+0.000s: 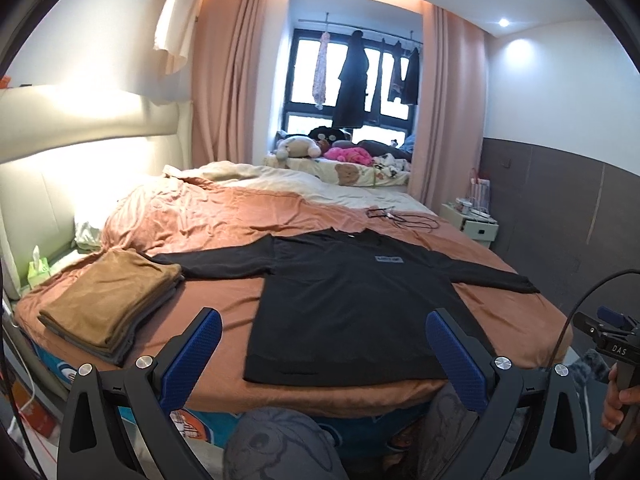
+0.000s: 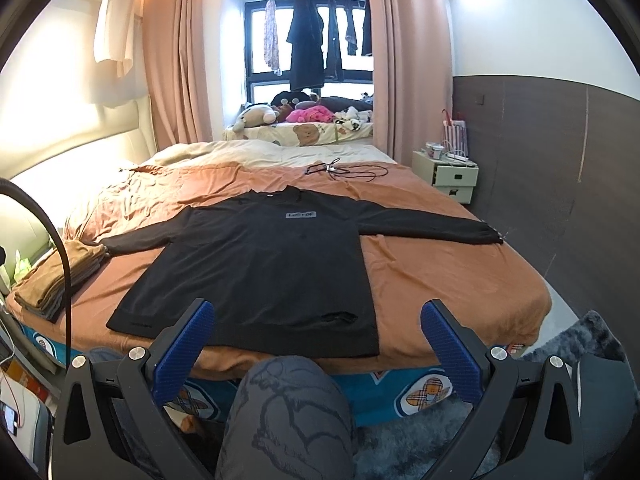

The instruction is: Fold small clothes

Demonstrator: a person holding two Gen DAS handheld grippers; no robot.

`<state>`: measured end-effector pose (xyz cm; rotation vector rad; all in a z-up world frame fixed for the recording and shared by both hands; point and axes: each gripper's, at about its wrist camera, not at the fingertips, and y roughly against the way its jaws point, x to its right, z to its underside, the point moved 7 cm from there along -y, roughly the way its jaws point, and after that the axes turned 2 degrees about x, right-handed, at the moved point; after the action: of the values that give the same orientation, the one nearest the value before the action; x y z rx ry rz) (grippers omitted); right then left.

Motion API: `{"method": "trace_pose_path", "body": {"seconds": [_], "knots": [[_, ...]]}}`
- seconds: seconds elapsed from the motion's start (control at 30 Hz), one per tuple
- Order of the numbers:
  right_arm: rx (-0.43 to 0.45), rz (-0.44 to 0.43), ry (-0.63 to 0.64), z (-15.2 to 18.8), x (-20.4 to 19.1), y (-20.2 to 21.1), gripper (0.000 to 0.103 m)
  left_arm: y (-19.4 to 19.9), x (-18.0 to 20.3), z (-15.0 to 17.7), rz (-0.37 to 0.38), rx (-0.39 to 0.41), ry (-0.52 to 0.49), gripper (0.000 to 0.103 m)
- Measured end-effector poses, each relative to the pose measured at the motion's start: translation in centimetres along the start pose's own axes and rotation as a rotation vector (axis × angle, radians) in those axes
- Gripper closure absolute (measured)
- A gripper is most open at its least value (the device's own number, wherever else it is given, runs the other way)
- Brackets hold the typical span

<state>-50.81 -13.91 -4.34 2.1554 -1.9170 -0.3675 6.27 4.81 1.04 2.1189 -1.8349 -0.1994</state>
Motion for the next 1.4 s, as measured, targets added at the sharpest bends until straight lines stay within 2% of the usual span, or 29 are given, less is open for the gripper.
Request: {"method": "trace_pose_path", "body": {"seconds": [0.13,0.43,0.57,0.8,1.03,1.2,1.3,1.4], "knots": [[-0.008,-0.009,0.015,-0.6,-0.4,-1.9,0.000,-1.7,-1.3,-0.6,-0.022,-0.019,0.009,0.000],[-0.058,0.046,0.037,-2.4,-1.3,-7.0,0.000,-6.1,-4.9,-1.2,-0.100,-0.063,0.053,0.000],[-0.074,0.034,0.035,-3.2,-2.2,-8.9,0.000,-8.0,-6.4,-1.3,-0.130,-0.093,0.069,0.000],[-0.093,-0.038,0.037,-4.8,-3.0,-12.9,0.000,-12.0,-9.6,-1.8,-0.167,-0.134,0.101,0.000],[-0.066,-0.128,0.053,-5.7,-4.0,-16.2,0.000,-15.6,-13.2,-2.3,-0.180,-0.147,0.184,0.001],[-0.079,-0.176,0.072,-5.9,-4.1,-18.3,0.000,-17.9,-15.8,-2.8,-0.200,-0.150,0.234,0.001],[-0.072,-0.195,0.068,-6.1,-4.1,-19.4,0.000,-19.6,-17.4,-3.0,-0.206,-0.160,0.270,0.003],[-0.082,-0.200,0.097,-6.1,-4.4,-21.1,0.000,-21.5,-19.0,-3.1,-0.225,-0.174,0.296,0.010]]}}
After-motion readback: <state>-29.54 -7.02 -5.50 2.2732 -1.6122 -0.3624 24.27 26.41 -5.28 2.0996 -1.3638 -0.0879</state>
